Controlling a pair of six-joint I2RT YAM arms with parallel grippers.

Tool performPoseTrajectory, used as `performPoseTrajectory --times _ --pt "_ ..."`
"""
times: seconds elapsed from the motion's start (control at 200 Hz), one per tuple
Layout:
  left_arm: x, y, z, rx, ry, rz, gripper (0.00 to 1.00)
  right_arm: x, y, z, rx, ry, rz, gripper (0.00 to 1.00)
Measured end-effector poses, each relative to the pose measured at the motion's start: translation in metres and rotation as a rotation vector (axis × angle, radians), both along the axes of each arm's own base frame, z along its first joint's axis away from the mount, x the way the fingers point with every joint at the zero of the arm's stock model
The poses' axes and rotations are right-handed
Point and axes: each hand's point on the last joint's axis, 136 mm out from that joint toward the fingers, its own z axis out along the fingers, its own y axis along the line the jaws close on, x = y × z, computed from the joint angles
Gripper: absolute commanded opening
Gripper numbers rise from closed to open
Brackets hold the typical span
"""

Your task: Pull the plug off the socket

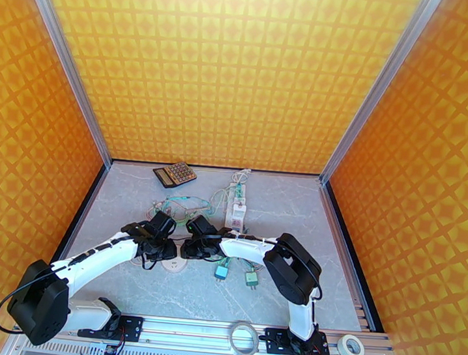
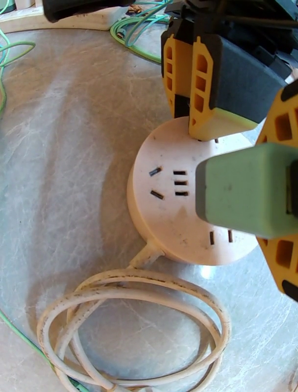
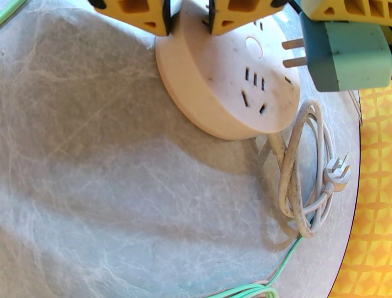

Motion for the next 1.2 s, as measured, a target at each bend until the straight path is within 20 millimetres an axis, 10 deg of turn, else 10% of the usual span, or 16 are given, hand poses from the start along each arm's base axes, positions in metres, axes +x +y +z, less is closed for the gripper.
performPoseTrajectory --times 0.575,1.0,1.195 --pt "-0.010 0.064 0.012 0.058 -0.010 0.155 0.05 -0.002 -0.023 0.010 -0.093 -0.094 0.042 0.61" --pt "-0.059 0.071 -0.028 0.256 0.105 0.092 0.09 0.007 -0.035 0.134 0.050 -0.375 0.045 0.86" --pt "-0.064 0.070 -0.041 0.332 0.141 0.069 0.19 0.004 -0.041 0.145 0.064 -0.397 0.035 0.85"
